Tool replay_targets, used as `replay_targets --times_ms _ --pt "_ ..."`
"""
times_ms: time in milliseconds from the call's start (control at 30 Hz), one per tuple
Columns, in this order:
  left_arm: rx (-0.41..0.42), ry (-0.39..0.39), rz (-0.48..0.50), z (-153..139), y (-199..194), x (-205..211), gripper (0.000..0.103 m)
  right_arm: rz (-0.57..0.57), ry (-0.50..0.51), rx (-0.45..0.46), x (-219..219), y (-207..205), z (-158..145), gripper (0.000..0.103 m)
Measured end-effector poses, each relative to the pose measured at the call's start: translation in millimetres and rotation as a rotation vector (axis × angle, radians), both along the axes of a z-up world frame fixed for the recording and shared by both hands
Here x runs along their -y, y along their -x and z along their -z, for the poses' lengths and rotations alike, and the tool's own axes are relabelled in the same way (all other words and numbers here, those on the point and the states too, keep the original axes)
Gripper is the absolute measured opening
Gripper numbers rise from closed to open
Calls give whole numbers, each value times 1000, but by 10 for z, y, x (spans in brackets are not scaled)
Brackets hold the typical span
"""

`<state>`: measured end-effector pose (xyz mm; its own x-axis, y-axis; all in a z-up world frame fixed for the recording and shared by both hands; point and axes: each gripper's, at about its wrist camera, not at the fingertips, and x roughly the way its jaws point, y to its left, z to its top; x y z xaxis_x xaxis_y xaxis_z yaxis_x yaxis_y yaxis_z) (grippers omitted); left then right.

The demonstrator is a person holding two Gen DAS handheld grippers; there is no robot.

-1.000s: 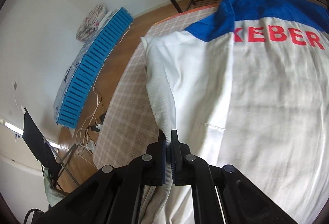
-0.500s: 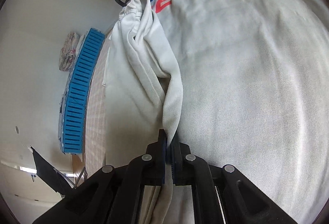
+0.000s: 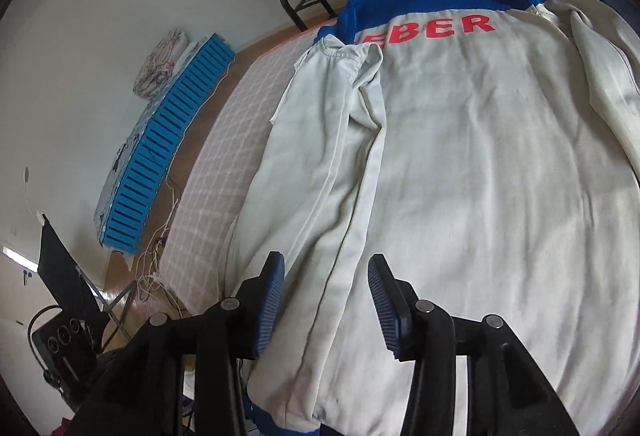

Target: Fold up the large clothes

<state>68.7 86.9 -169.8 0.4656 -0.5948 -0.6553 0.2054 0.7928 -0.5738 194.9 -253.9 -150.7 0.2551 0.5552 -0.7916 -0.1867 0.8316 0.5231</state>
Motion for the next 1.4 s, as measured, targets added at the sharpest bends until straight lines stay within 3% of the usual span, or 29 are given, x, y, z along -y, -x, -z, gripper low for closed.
replay_targets --times_ms 33,133,200,267,400,567,633,700,733,767,833,867,900,1067,1133,1200,1267,1400 --pt "-13 4 -2 52 7 -17 32 -9 -18 -21 43 114 17 48" --pt "-31 27 15 175 45 -13 52 -21 -70 -87 28 414 131 49" --pt "-14 32 25 190 109 26 53 -27 -62 -101 -19 556 186 50" --pt "-5 31 32 167 136 67 53 -20 -44 -110 -17 669 273 59" --pt "16 42 81 112 209 171 55 -15 -62 -188 13 844 525 60" --pt "51 -87 59 149 93 308 56 -25 -60 -216 -42 916 716 60" --pt "39 -90 53 237 -6 328 56 -35 -55 -208 -69 951 712 64" --pt "10 -57 103 327 -67 401 41 -49 -80 -222 -100 978 725 55" --pt "-5 -67 136 361 -80 460 14 -58 -93 -241 -132 994 741 53" --pt "-6 -93 152 374 -73 510 5 -67 -102 -253 -165 1020 758 50" --pt "9 -122 148 320 -31 536 2 -102 -100 -273 -261 1063 802 28" --pt "-4 -96 133 278 -28 498 1 -120 -111 -278 -311 1062 782 8" --pt "-19 -62 112 220 -28 444 1 -131 -128 -267 -340 1061 730 1" --pt "9 12 31 -266 31 238 0 -146 -210 -133 -400 995 124 0" --pt "45 7 19 -471 54 244 0 -141 -250 -82 -384 947 -139 0" --pt "97 -52 7 -593 106 282 0 -134 -276 -34 -352 914 -348 0" --pt "107 -104 8 -562 149 318 0 -135 -271 -10 -348 911 -429 0" --pt "61 -87 44 -327 241 450 0 -154 -228 -22 -315 1007 -270 2"
